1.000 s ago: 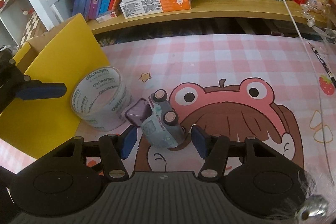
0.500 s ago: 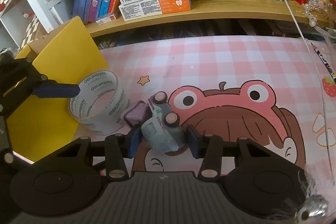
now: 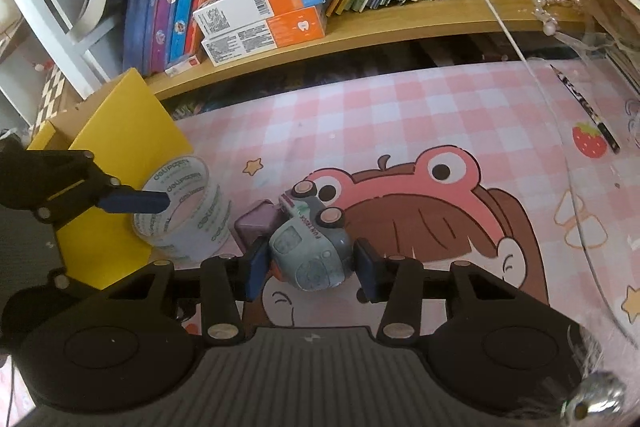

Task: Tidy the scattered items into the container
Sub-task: 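Close the right gripper on the grey-blue toy car while the left approaches the tape roll, then grasp the clear tape roll rim with the left gripper while the right lifts the car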

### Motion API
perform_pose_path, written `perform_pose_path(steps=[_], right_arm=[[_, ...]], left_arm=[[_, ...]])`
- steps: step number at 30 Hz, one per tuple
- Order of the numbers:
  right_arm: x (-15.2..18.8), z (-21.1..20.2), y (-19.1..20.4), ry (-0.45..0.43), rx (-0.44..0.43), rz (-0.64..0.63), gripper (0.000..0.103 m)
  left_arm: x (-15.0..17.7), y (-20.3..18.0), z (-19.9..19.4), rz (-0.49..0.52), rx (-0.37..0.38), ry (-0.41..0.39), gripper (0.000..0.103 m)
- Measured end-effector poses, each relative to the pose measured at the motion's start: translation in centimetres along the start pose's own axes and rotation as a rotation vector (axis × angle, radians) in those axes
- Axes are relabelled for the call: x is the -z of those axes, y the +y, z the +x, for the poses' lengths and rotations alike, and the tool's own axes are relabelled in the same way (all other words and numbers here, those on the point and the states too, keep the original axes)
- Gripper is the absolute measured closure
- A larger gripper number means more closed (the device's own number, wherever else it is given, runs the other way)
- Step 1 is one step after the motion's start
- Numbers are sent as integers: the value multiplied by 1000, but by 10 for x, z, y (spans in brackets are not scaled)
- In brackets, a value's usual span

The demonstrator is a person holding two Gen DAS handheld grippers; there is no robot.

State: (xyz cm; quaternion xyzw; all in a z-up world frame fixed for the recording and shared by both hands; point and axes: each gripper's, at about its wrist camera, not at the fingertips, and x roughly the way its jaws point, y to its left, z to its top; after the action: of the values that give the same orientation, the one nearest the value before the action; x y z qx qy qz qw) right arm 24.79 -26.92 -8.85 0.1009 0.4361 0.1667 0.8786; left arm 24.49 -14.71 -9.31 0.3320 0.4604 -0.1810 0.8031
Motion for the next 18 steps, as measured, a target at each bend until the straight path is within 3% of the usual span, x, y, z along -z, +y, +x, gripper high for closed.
perform_pose_path(steps=[14,16,17,18], right_arm=[[11,-13,-8,10,19,38,60],[11,-14,-8,10,20,37,60],[11,-14,-8,10,21,37,60],[11,-14,-9,11,22,38,60]], left_arm=[[-2,-3,10,-90,6,2,34],[-2,-5,11,-91,7,1,41],[-3,-5,11,-93,10,1,53],[-3,-4,11,-96,8,0,59]])
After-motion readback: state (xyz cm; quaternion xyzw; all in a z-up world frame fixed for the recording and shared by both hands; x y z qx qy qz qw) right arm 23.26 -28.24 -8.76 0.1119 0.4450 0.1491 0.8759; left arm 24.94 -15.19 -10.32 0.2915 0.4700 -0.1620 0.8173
